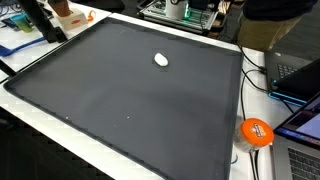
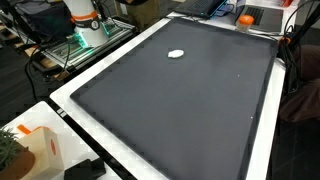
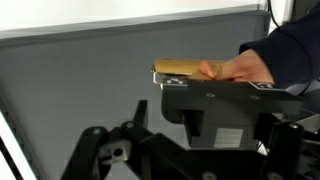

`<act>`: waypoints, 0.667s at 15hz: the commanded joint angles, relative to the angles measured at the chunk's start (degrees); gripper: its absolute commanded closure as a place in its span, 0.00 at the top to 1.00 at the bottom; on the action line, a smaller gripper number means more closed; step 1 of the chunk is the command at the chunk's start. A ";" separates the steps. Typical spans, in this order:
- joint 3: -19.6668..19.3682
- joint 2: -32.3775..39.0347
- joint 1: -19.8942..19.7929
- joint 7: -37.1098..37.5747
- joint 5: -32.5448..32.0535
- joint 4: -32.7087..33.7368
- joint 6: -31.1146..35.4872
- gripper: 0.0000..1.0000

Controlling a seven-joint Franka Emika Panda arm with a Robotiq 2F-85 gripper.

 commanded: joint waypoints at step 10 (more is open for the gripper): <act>0.28 0.72 -0.63 0.52 1.63 0.66 -0.58 0.79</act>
